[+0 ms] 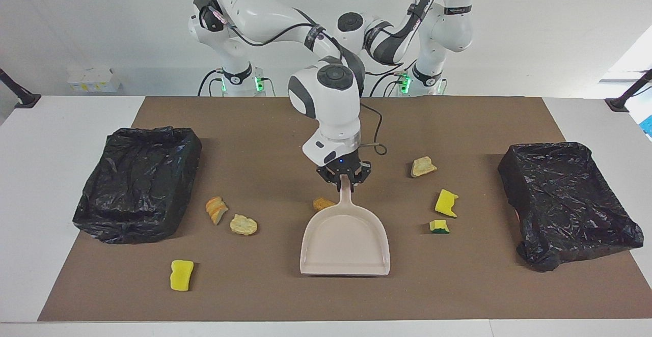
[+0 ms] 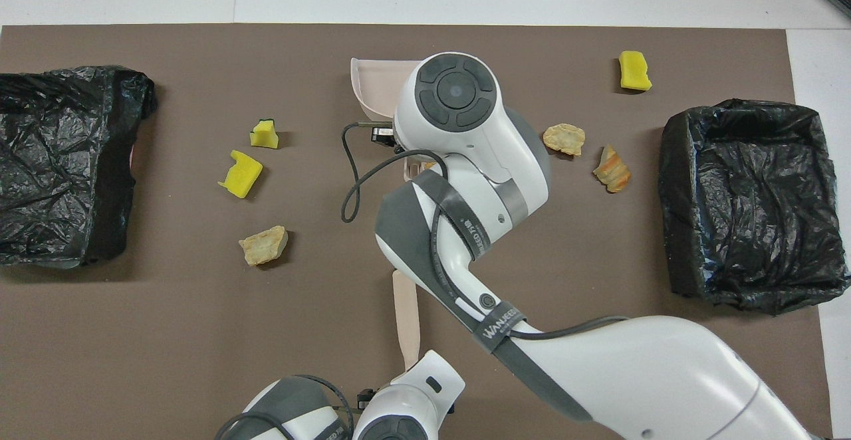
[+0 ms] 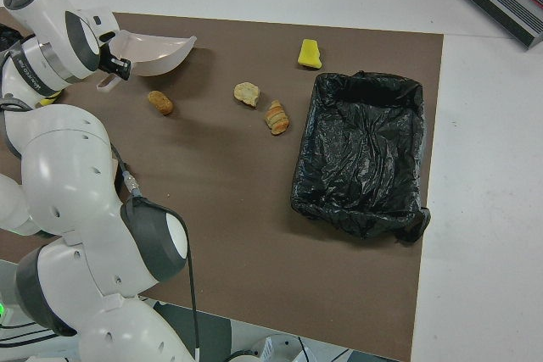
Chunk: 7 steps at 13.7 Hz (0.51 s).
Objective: Sweep and dump trash in bin
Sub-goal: 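Grasp the pink dustpan with the right gripper and lift it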
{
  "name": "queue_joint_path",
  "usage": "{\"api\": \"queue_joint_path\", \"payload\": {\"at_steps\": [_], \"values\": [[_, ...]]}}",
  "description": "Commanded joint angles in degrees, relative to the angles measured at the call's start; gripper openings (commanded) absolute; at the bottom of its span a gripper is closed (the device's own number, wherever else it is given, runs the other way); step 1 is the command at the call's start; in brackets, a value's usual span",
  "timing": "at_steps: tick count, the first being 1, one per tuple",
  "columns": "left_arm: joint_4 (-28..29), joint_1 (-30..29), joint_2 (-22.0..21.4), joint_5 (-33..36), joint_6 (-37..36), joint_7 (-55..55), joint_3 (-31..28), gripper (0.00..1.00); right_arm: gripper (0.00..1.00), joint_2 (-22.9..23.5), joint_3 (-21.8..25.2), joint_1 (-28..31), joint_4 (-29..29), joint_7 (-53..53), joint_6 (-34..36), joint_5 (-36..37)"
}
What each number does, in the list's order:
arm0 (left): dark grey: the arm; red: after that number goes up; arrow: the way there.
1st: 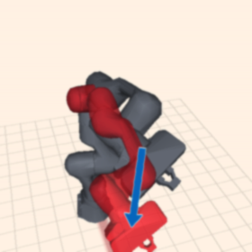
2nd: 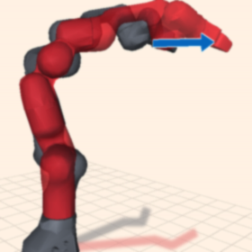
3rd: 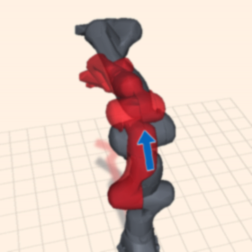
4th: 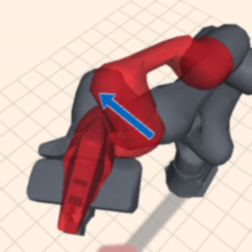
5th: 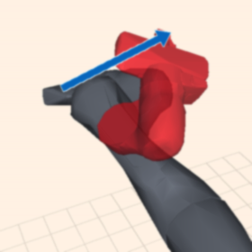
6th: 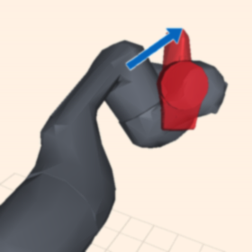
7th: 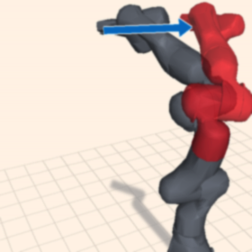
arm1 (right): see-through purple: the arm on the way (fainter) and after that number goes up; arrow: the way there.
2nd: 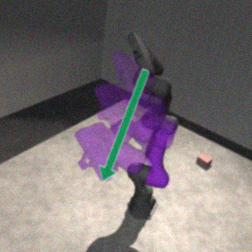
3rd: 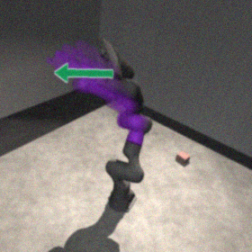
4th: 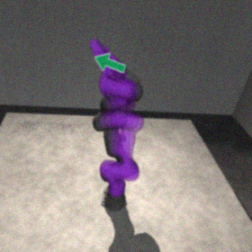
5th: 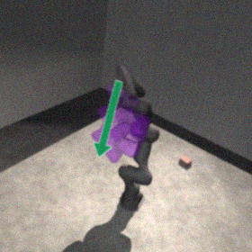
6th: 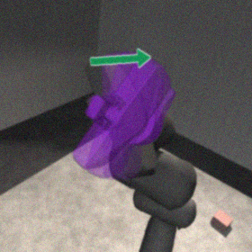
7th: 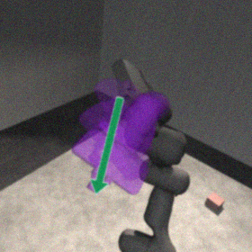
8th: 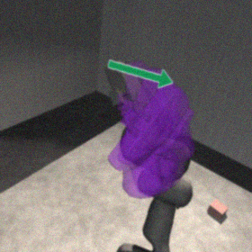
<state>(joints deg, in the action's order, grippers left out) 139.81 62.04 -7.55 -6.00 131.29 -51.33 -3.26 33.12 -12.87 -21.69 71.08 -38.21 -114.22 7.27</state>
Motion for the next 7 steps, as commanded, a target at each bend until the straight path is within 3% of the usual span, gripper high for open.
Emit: {"api": "queue_joint_path", "payload": {"at_steps": [1,4,6,7], "values": [[1.17,1.33,-0.62,-1.29,0.64,0.53,-0.87,0.62,0.0,-6.74,-0.49,2.35,7.56,8.56,-0.12,-3.57],[0.82,1.33,-0.45,-1.38,0.55,1.31,-0.96,0.19,0.0,-9.39,-0.49,4.63,9.33,23.64,6.44,-4.1],[0.38,1.24,0.08,-1.38,0.37,3.06,-1.13,0.0,0.0,-10.18,-0.58,6.47,9.42,37.26,11.98,-4.46],[0.11,1.24,0.17,-1.38,0.02,4.47,-1.13,0.0,0.0,-10.44,-0.49,6.83,9.42,43.07,13.75,-4.54]]}}
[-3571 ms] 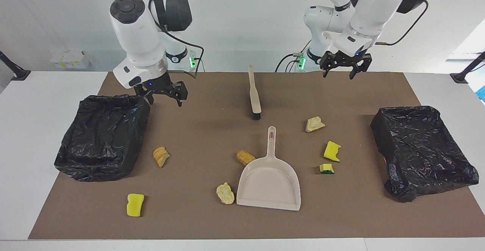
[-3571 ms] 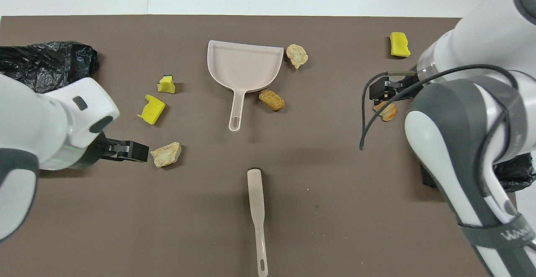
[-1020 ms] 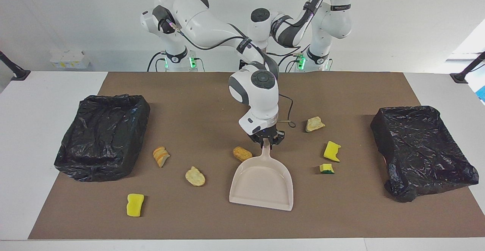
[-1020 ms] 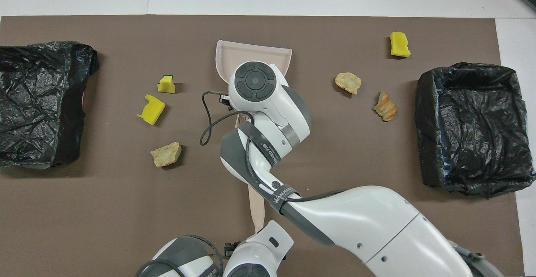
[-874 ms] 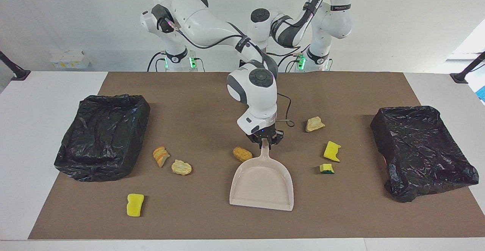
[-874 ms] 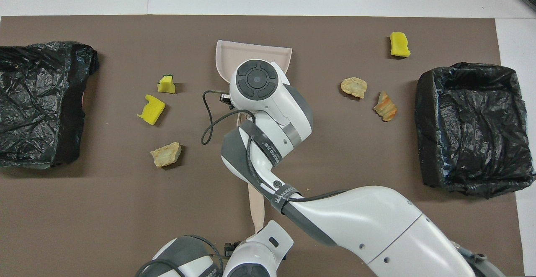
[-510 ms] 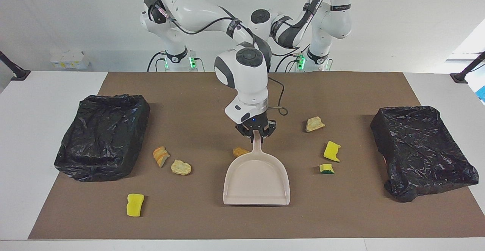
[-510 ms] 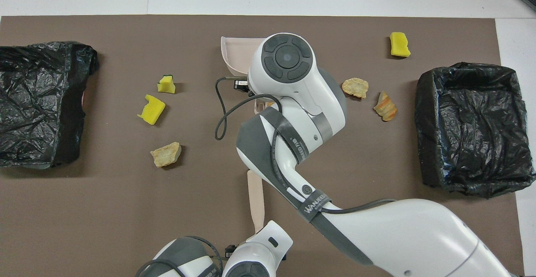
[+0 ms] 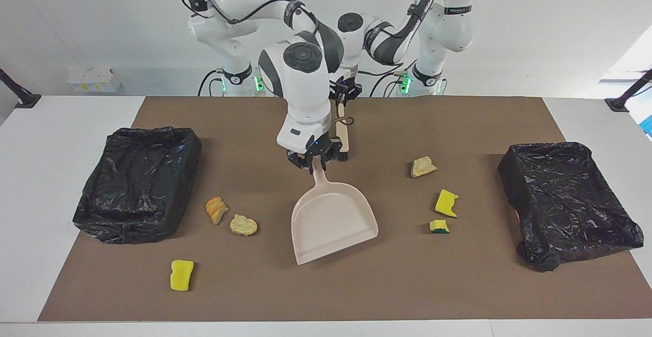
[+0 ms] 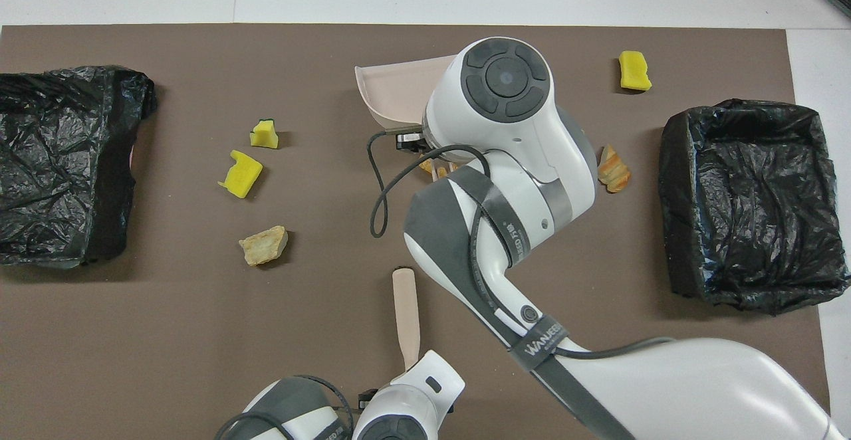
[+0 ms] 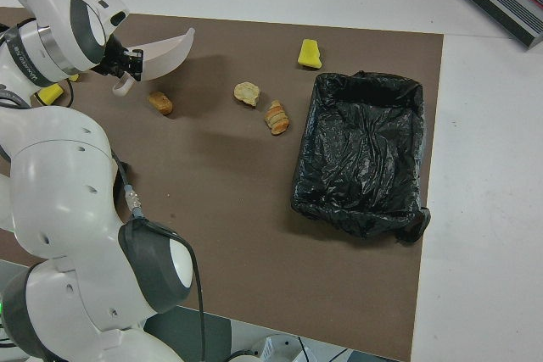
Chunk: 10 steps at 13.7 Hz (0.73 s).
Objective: Sweep and dump trash in bin
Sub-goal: 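Grasp the pink dustpan with the right gripper and lift it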
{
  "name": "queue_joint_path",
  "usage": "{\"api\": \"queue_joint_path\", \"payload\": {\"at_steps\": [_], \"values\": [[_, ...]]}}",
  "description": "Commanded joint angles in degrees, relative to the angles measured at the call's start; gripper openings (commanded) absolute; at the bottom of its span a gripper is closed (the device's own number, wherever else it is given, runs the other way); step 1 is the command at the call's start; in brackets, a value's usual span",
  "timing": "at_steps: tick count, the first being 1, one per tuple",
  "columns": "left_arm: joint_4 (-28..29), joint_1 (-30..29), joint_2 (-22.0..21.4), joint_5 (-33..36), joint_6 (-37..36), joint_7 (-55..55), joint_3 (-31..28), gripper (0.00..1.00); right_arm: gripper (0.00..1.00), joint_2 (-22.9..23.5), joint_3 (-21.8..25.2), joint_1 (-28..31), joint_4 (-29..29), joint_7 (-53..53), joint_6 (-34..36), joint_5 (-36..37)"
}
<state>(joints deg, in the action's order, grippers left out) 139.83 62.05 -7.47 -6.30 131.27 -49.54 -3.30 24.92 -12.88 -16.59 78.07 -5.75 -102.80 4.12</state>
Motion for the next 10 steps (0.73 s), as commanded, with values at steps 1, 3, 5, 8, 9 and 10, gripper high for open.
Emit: {"api": "queue_joint_path", "payload": {"at_steps": [1,3,5,8,9,10], "values": [[-0.16,0.88,0.09,-1.0,-0.4,4.44,-1.18,0.0,0.0,-2.59,-0.48,2.18,2.43,16.15,3.04,-1.75],[-1.22,0.35,-0.17,-0.91,-3.46,8.39,-1.35,0.0,0.0,-2.69,-0.48,3.05,2.43,25.83,4.79,-2.19],[-3.15,-1.49,-0.53,-0.39,-7.85,11.03,-1.62,0.0,0.0,-2.69,-0.48,3.76,2.43,39.34,4.8,-2.36],[-4.74,-6.14,-2.71,1.19,-13.4,13.33,-1.71,0.0,0.0,-2.6,-0.57,6.74,2.52,48.26,4.8,-3.15],[-4.91,-7.81,-4.12,1.89,-15.07,14.11,-1.71,0.0,0.0,-2.6,-0.48,7.53,2.52,51.94,4.8,-4.9],[-5.17,-9.65,-5.35,2.34,-16.65,16.04,-1.71,0.0,0.0,-2.6,-0.48,9.02,2.69,56.07,4.8,-6.39]]}}
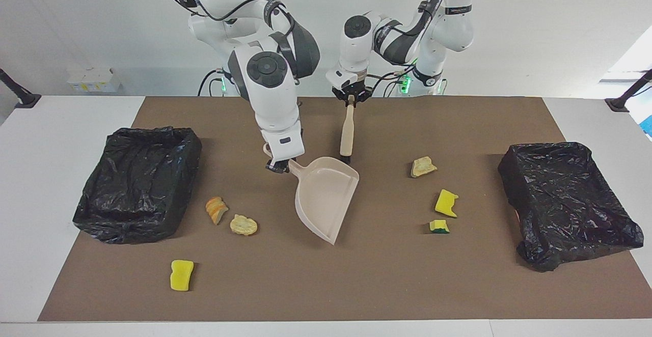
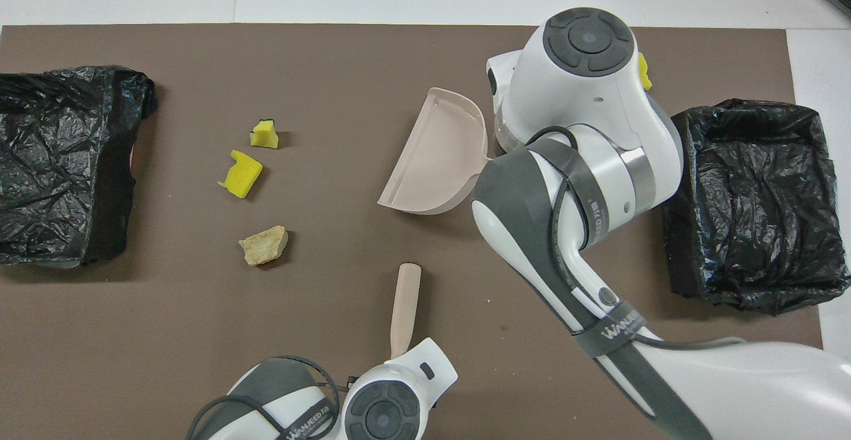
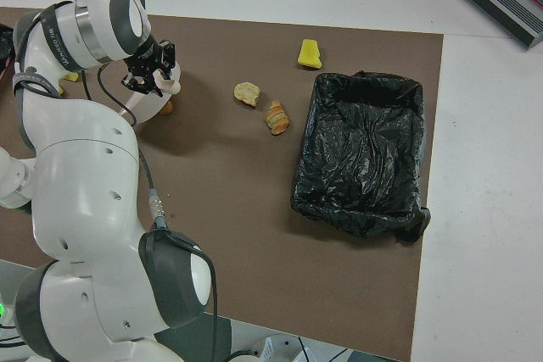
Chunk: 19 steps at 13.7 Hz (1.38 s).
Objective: Sweep and dump trash in bin
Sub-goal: 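Set the dustpan down near the debris while the left gripper grasps the brush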
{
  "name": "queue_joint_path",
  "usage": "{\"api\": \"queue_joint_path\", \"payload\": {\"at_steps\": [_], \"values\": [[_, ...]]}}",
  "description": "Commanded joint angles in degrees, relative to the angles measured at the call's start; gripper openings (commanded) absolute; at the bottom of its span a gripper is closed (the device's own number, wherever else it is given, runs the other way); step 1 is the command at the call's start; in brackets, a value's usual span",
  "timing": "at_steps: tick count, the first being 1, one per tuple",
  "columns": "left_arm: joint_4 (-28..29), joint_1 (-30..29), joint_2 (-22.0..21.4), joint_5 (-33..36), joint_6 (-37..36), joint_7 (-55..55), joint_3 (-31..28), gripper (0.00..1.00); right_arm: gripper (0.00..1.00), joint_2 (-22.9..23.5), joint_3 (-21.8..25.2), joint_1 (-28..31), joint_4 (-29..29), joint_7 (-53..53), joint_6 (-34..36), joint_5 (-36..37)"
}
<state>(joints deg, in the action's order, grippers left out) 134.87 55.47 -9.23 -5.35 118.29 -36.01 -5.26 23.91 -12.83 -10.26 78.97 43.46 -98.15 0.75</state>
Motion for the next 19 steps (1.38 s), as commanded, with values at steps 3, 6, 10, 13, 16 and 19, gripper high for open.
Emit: {"api": "queue_joint_path", "payload": {"at_steps": [3,6,10,13,16,19], "values": [[-1.27,-12.01,-7.46,1.48,-8.24,12.16,0.25,0.0,0.0,-1.85,-0.53,6.29,2.59,21.81,2.33,-8.56],[-5.22,-21.69,-5.54,4.72,-10.89,20.61,0.34,0.0,0.0,-5.53,-0.53,3.42,8.1,21.33,-0.53,-8.49],[-8.21,-33.73,-2.12,5.7,-9.58,32.89,0.25,0.0,0.0,-11.6,-0.53,-1.78,20.84,14.38,-13.98,-7.96],[-11.38,-41.21,1.57,6.58,-7.38,39.77,0.25,0.0,0.0,-12.05,-0.27,-4.77,24.64,13.68,-17.24,-6.91],[-11.21,-44.91,3.87,7.46,-5.79,40.49,0.25,0.0,0.0,-11.96,-0.27,-4.77,27.45,12.62,-18.12,-6.73],[-6.22,-45.36,3.17,7.46,-5.79,39.88,0.34,0.0,0.0,-13.1,-0.27,-4.33,29.92,12.62,-18.39,-6.64]]}}
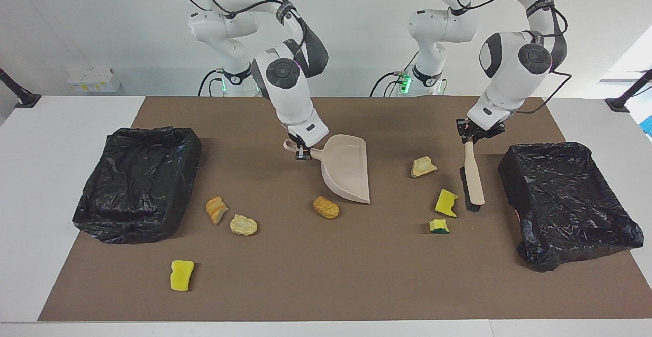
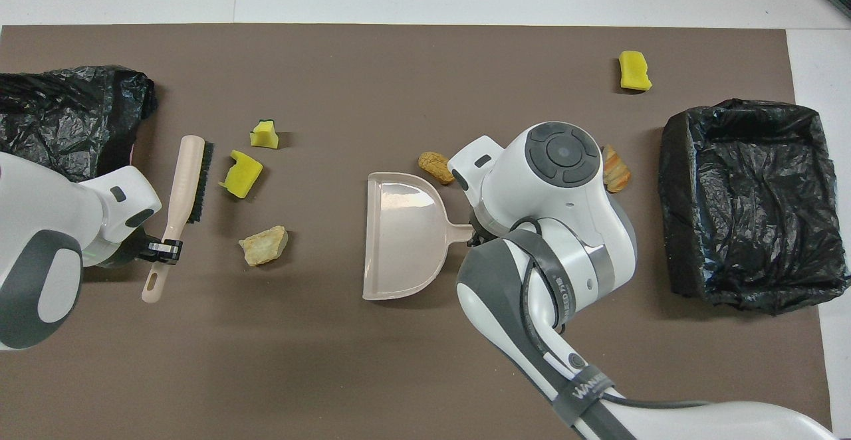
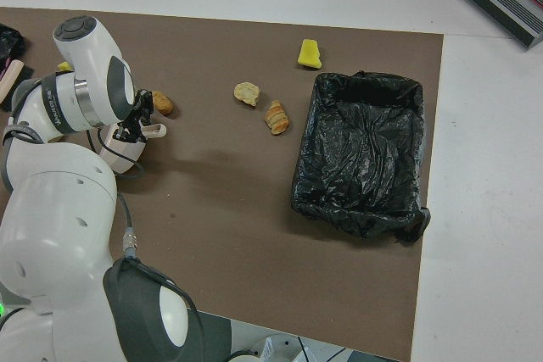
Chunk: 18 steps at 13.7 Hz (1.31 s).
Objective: Sweep and dump trash in bin
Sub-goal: 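Set the dustpan down near the debris while the left gripper grasps the brush, then sweep the yellow sponge and tan chunk into the dustpan with the left gripper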
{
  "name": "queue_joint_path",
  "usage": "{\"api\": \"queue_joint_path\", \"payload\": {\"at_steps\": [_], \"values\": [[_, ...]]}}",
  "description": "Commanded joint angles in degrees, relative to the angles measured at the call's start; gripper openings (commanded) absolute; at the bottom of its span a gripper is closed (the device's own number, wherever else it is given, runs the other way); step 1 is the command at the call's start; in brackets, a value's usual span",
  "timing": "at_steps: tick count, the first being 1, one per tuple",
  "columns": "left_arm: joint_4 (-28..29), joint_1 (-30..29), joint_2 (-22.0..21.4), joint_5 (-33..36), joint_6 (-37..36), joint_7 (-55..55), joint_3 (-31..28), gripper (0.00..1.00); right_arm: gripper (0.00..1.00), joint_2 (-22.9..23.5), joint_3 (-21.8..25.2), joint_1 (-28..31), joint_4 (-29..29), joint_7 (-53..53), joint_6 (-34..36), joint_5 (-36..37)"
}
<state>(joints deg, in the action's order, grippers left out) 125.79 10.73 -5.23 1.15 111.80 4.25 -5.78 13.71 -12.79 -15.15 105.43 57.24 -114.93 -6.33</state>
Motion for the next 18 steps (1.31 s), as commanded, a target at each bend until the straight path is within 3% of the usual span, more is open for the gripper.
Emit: {"api": "queue_joint_path", "payload": {"at_steps": [1,7,10,14,18], "values": [[4.1,-0.01,-0.92,0.95,0.97,-0.91,0.86,0.0,0.0,-2.9,-0.31,0.56,3.47,-1.16,-2.05,0.44],[7.81,5.43,-1.45,0.34,2.73,-8.81,1.21,0.0,0.0,-2.9,-0.4,-0.23,4.26,-3.62,-2.93,2.19],[7.89,11.57,-1.72,-0.36,2.73,-13.21,1.3,0.0,0.0,-2.46,-0.49,-1.63,4.78,-8.09,-4.16,2.19],[7.9,19.92,-1.27,-7.55,5.09,-17.43,1.21,0.0,0.0,-2.19,-0.4,-2.61,6.37,-8.81,-6.45,2.98],[7.28,26.52,-1.54,-10.02,4.84,-20.33,1.47,0.0,0.0,-2.19,-0.4,-2.61,6.37,-8.81,-6.45,3.07]]}}
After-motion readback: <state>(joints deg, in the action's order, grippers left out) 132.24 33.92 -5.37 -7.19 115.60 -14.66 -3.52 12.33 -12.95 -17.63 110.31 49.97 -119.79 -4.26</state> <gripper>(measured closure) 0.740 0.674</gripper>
